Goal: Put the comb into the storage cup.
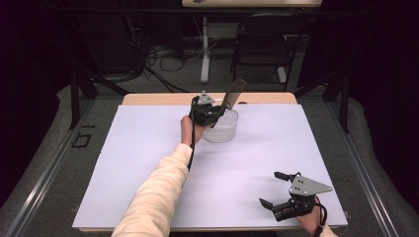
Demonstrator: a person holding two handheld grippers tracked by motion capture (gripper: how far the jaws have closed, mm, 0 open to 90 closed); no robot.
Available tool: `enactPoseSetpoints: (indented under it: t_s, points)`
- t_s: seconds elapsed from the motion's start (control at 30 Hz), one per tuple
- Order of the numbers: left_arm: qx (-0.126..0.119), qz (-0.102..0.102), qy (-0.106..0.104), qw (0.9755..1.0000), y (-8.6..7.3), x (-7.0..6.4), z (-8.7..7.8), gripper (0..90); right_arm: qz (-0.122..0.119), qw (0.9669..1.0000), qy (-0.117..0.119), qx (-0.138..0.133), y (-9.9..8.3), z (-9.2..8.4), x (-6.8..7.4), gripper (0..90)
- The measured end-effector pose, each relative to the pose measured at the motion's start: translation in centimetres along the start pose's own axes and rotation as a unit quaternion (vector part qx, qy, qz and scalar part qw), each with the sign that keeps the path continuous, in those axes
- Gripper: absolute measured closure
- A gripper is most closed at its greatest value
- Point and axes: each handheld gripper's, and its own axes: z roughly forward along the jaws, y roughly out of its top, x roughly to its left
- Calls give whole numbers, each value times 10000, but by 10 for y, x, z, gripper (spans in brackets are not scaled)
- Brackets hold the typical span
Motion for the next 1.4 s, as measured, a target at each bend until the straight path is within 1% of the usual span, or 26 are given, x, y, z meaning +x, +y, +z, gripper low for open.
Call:
enactPoseSetpoints:
  t_s: [0.2,0.3,0.33,0.47,0.5,0.53,0.57,0.6,0.73,0.77,0.8,0.83,0.9,0.97,1.0,1.03,1.07,1.13,1.2,1.23,1.4]
  points:
    - [34,55,-42,10000,0,0,0,708,11,10000,1,-1,0,0,0,9]
    - [47,88,-113,9999,0,-1,0,660,15,10000,1,1,0,0,0,9]
    - [8,86,-152,9998,-1,-1,-1,648,15,10000,3,-2,0,0,0,8]
    - [-29,94,-205,9997,0,-1,-4,518,9,10000,1,-6,0,0,0,9]
    - [-31,82,-238,9997,1,-1,-5,518,15,10000,0,-9,0,0,0,9]
    - [-17,84,-246,9997,2,-1,-6,482,16,10000,2,-12,0,0,0,9]
    - [-7,91,-245,9997,2,-2,-7,421,8,10000,7,-2,0,0,0,9]
    - [-3,82,-280,9996,4,-2,-9,400,7,10000,9,-4,0,0,0,9]
    - [69,124,-246,9996,7,-3,-13,298,10,10000,5,-1,0,0,0,9]
    - [84,137,-297,9994,7,-3,-14,269,5,10000,5,-12,0,0,0,9]
    - [84,137,-297,9994,7,-3,-14,242,5,10000,5,-12,0,0,0,9]
    - [151,187,-295,9993,9,-4,-15,221,-3,10000,-5,3,0,0,0,9]
    - [215,217,-333,9990,10,-5,-17,176,-9,10000,-6,3,0,-1,1,8]
    - [240,227,-321,9989,11,-6,-18,157,-9,10000,-9,1,0,-1,0,8]
    - [302,318,-317,9985,13,-7,-20,150,4,10000,-10,-6,0,-1,1,9]
    - [302,318,-317,9985,13,-7,-20,136,-1,10000,-8,-7,0,-1,1,8]
    - [333,397,-305,9982,15,-9,-23,113,-19,10000,-6,2,0,-1,0,8]
    - [415,437,-323,9977,17,-10,-26,68,0,10000,16,5,0,0,1,8]
    - [446,450,-316,9975,18,-10,-27,32,-5,10000,6,24,0,0,1,8]
    - [462,445,-329,9974,19,-10,-30,17,1,10000,13,18,0,0,1,8]
    - [535,516,-291,9968,22,-10,-38,2,-4,10000,14,22,0,1,0,8]
